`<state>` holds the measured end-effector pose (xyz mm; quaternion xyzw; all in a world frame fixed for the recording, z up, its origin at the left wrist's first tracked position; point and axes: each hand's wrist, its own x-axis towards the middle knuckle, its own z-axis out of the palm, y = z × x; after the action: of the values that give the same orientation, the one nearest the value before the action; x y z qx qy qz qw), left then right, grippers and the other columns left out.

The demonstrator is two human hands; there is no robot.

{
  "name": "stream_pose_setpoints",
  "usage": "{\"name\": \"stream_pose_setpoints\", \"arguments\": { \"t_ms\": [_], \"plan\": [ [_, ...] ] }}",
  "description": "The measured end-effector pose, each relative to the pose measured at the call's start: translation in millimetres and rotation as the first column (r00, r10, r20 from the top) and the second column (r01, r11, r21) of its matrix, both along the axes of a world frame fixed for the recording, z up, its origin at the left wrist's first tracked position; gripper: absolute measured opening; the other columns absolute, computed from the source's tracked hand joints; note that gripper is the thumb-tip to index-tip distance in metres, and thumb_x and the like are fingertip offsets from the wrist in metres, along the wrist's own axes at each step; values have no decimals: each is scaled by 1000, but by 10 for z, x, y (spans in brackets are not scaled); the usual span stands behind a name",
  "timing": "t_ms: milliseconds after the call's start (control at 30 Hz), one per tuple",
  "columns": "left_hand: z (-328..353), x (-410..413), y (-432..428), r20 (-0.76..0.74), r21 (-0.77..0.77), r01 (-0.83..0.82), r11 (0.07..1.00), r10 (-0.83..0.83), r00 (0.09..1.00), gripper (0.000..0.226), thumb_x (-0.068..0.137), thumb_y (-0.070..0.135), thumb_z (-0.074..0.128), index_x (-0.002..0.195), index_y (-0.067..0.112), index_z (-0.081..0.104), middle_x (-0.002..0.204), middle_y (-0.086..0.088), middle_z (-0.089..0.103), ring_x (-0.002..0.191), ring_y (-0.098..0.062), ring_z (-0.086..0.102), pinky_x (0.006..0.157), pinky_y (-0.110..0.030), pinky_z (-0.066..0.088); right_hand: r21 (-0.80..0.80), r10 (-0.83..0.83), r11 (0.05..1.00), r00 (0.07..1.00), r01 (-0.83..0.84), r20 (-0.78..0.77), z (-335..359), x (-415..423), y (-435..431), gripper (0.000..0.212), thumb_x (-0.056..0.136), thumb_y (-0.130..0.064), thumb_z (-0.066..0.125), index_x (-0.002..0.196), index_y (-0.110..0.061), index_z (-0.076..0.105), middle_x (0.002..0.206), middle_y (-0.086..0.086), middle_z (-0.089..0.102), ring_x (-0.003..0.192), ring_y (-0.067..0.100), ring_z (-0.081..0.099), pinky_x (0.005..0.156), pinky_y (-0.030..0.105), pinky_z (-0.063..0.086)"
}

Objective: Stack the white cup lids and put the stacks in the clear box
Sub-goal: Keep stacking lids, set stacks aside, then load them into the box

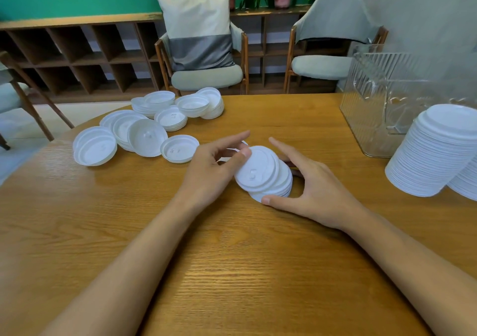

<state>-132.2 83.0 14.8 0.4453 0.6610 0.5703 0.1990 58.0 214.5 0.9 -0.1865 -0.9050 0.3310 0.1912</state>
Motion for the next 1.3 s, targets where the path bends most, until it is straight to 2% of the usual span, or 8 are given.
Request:
{"name": "stream_pose_setpoints", "arguments": {
  "t_ms": [133,267,433,533,700,967,1167,1300],
  "plan": [
    [-85,140,38,17,54,-42,998,41,999,30,93,17,80,122,20,75,101,5,80,101,-6,73,80,-12,50,19,41,999,999,-41,-28,-24,0,-3,99,75,-54,88,158,-46,35,151,-26,50,139,-10,42,116,20,37],
    [-102,135,47,-45,27,-47,999,48,998,10,93,27,80,97,19,78,95,7,79,94,-10,74,81,-21,53,37,41,999,999,-39,-34,-42,1,6,93,75,-56,88,156,-43,43,147,-25,53,139,-7,45,117,24,36],
    [-70,159,-20,-311,-93,-42,995,11,950,47,65,56,94,102,34,75,108,14,66,97,-6,64,81,-18,51,20,30,999,999,-30,-35,-52,0,12,91,75,-55,88,155,-41,45,141,-23,57,132,-3,50,113,26,42],
    [-52,154,-27,-282,-55,-17,998,1,959,54,63,51,97,111,36,76,107,11,64,93,-11,64,81,-25,55,11,31,999,998,-31,-46,-46,-2,12,97,75,-51,89,158,-42,39,149,-25,52,137,-9,46,115,23,39],
    [-8,82,-45,-222,-19,125,992,-126,967,67,71,34,92,134,32,68,121,11,72,114,-16,67,100,-40,56,-62,22,998,997,-27,-68,-32,-9,35,110,74,-48,92,161,-50,24,147,-24,54,134,-9,49,115,29,44],
    [-38,63,-42,-184,-69,203,977,-213,960,72,77,8,88,142,25,62,129,9,72,130,-7,61,114,-42,49,-37,28,999,997,-30,-67,-46,-11,30,110,74,-45,93,162,-43,27,145,-19,56,132,-11,49,110,14,41],
    [-101,43,-15,-144,-56,239,969,-245,959,69,78,4,88,140,20,64,134,8,69,133,-11,60,116,-39,47,-16,35,999,998,-36,-43,-24,5,40,101,73,-52,91,159,-35,41,150,-26,51,137,-13,43,110,11,35],
    [-95,27,-24,-86,-86,290,953,-297,951,68,81,2,88,142,17,62,137,6,68,134,-6,58,117,-31,44,-19,38,999,999,-38,-3,-23,3,49,108,69,-59,89,160,-34,37,155,-28,41,142,-14,35,112,7,27]
  ]
}}
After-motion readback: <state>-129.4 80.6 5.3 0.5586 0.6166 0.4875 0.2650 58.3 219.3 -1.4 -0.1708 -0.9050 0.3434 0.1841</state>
